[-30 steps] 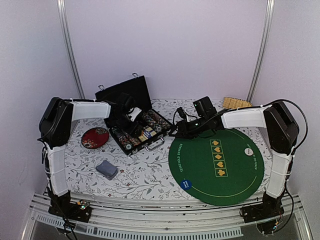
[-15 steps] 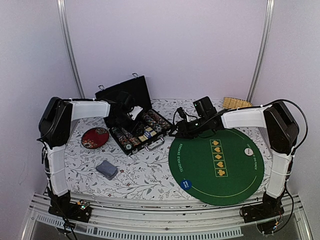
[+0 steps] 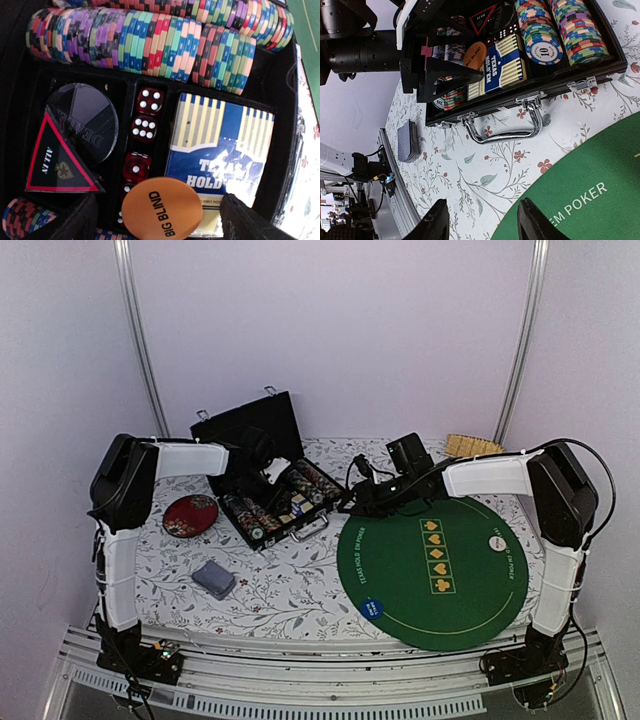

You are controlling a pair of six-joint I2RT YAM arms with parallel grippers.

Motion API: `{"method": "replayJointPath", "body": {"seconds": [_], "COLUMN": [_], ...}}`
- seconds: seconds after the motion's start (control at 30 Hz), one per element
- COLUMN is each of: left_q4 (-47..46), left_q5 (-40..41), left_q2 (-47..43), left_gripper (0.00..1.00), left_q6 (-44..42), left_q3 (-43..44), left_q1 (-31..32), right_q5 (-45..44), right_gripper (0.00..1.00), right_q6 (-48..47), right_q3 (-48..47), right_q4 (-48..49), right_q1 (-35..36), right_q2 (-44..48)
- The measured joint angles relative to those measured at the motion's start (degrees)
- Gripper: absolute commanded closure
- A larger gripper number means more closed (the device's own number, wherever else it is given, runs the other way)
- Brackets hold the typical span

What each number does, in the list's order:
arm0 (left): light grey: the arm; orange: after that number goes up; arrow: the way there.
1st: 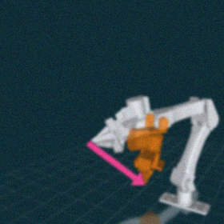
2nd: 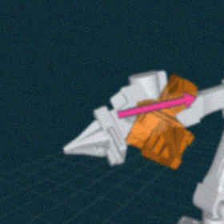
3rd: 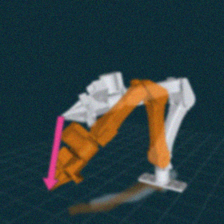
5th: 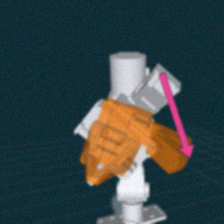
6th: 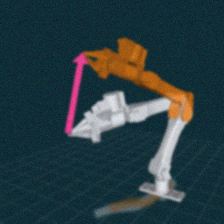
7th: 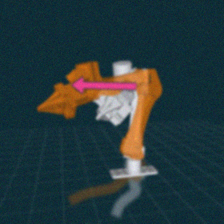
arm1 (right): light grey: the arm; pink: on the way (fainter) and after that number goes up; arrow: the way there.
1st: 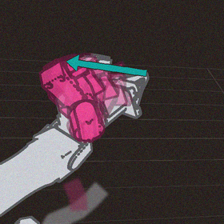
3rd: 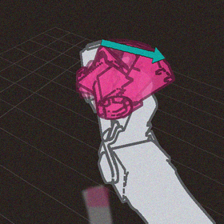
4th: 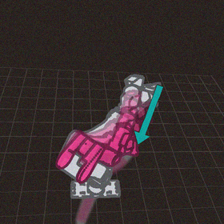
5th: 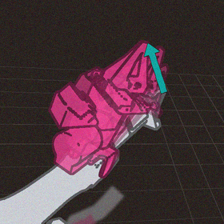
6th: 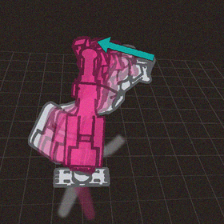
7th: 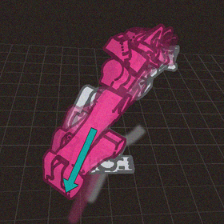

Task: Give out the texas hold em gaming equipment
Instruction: Pick up the big blind button from the poker case.

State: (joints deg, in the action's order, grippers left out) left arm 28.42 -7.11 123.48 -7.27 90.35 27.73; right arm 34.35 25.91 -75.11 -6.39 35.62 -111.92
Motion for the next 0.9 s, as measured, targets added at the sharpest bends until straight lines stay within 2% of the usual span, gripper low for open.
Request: {"method": "replayJointPath", "body": {"seconds": [0.3, 0.53, 0.9], "left_q4": [0.42, 0.37, 0.74], "left_q5": [-1.92, -3.85, -3.39], "left_q2": [0.37, 0.94, 1.09], "left_gripper": [0.27, 0.26, 0.49], "left_q6": [0.13, 0.28, 0.94], "left_q3": [0.37, 0.68, 0.92], "left_q1": [0.0, 0.0, 0.15], "right_q5": [0.04, 0.04, 0.02], "right_gripper": [0.51, 0.51, 0.51], "right_q6": [-0.02, 0.0, 0.02], "right_q3": [0.0, 0.09, 0.68], "right_q4": [0.02, 0.07, 0.24], "right_q1": [0.0, -0.02, -0.07], "right_q2": [0.0, 0.0, 0.0]}}
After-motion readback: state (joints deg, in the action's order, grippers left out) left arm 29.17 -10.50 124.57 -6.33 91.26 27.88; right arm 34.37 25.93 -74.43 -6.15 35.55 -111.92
